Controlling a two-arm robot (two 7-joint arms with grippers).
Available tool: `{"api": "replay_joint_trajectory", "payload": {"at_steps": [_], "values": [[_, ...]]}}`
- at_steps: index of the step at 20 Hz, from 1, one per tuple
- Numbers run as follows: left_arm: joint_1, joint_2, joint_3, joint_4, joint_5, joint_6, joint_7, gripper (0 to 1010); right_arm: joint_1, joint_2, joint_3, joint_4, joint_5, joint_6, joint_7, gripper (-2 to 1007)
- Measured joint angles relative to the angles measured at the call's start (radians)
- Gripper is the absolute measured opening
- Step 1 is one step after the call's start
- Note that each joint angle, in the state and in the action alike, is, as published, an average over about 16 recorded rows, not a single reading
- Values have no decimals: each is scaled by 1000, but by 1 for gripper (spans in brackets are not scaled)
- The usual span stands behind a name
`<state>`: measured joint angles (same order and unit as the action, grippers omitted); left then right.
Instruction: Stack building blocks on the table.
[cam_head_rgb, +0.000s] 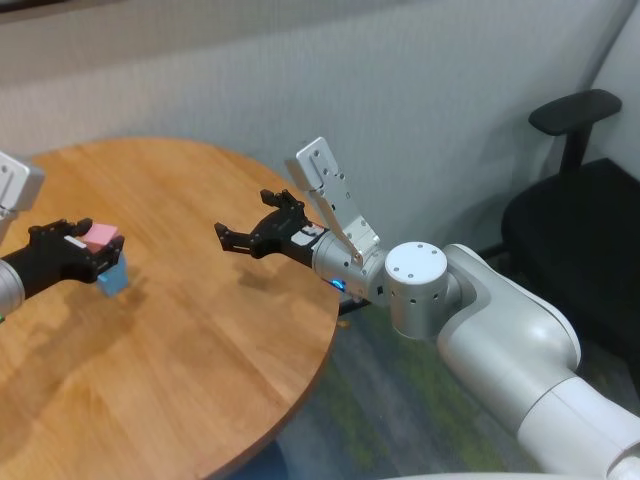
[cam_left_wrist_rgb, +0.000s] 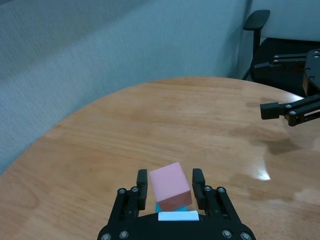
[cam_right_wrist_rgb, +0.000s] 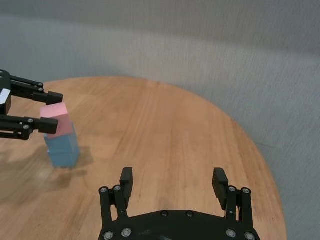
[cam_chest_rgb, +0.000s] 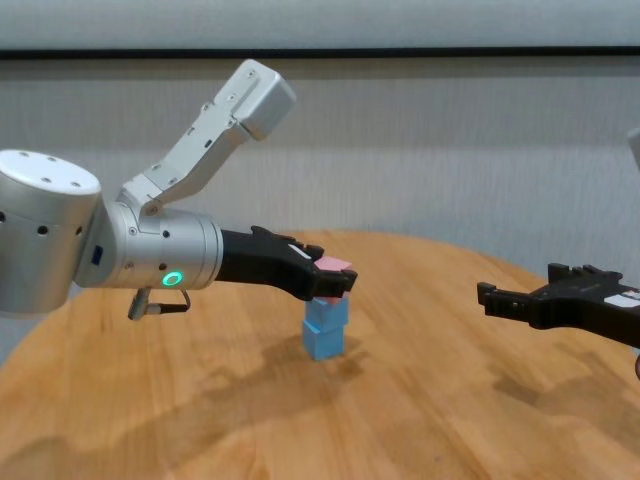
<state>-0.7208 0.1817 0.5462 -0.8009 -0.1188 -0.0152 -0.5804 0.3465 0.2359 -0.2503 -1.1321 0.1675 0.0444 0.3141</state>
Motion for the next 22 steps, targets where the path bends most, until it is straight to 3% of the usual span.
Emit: {"api": "replay_joint_trajectory", "payload": {"at_steps": [5,11,22], "values": [[11,7,-5,-31,-1,9,2,713,0,0,0,0,0,0,0,1001],[36,33,-22,-104,-15,27,6,884,0,0,0,0,0,0,0,1001],[98,124,-84,-239,-57,49,40,999,0,0,0,0,0,0,0,1001]]}}
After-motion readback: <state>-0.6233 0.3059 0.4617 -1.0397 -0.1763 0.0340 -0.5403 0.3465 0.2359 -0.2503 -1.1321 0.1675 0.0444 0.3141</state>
